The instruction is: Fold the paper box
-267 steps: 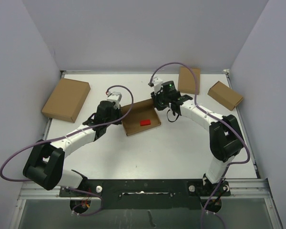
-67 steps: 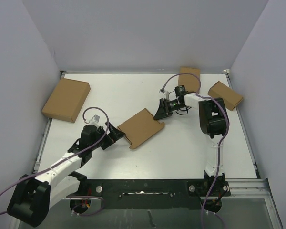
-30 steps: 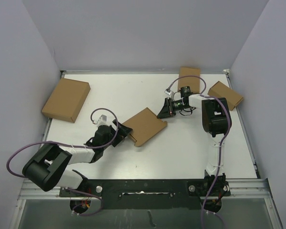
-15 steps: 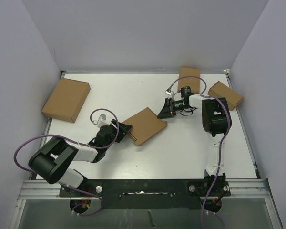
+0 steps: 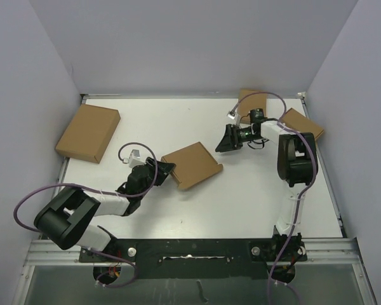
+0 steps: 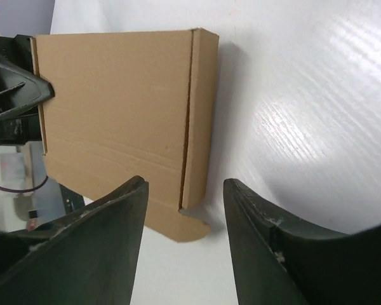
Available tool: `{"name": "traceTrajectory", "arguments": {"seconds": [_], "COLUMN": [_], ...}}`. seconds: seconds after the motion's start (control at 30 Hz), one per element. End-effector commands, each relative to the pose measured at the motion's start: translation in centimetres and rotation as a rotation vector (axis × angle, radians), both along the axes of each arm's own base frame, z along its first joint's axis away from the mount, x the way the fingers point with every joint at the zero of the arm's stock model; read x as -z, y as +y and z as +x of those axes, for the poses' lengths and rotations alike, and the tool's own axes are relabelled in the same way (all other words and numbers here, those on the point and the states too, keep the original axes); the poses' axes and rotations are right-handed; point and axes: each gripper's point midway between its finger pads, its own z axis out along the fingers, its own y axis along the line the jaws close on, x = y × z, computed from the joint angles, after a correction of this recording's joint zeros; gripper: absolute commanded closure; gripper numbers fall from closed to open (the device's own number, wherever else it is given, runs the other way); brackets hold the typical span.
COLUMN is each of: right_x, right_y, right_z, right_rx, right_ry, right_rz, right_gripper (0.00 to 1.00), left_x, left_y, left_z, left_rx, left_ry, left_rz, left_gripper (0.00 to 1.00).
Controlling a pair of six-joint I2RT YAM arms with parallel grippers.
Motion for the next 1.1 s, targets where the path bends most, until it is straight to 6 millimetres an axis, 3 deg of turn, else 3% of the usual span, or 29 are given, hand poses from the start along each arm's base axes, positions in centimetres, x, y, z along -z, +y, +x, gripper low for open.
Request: {"name": "traceTrajectory", "arguments": {"seconds": [0.0,0.17,0.33,0.57,0.63,0.73,1.07], "right_x": [-7.7,-11.6,-14.5,-14.8,-15.1,-15.6,-12.6], "right_y": [-2.1,-1.6,0.2,3.1,3.3,4.1,6.9], "right_z": [1.1,-1.6,-5.6,-11.5,-12.2,-12.7,-11.9], "right_rx": [-0.018,-0.105,-0.257,-0.586,-0.628,-0.678,-0.734], "right_ry": [-0.300,-0.484,-0.695,-1.133,-1.248,-1.379,-1.474], "right_rz": [0.005,0.016,0.014,-0.003,-0.016,-0.066,-0.230], "right_gripper": [0.47,0.47,0.44,0.10,0.00,0.02,0.02], "left_x": [-4.5,-5.8,-6.8,-8.4,-8.6,-8.6,-9.8], "left_y": [-0.8,-1.1,-1.1,0.1,0.5,0.9,0.0], "left_z": [0.8,0.4,-0.2,-1.0,-1.1,-1.2,-0.8], "left_rx": [-0.007,0.006,-0.002,-0.070,-0.095,-0.118,-0.127], "left_ry": [-0.078,-0.058,0.029,0.140,0.177,0.235,0.332], "left_rz": [-0.087,-0.133,-0.168,-0.188,-0.181,-0.167,-0.227], "left_gripper": [0.69,0.71,0.72,0.71,0.72,0.72,0.72]}}
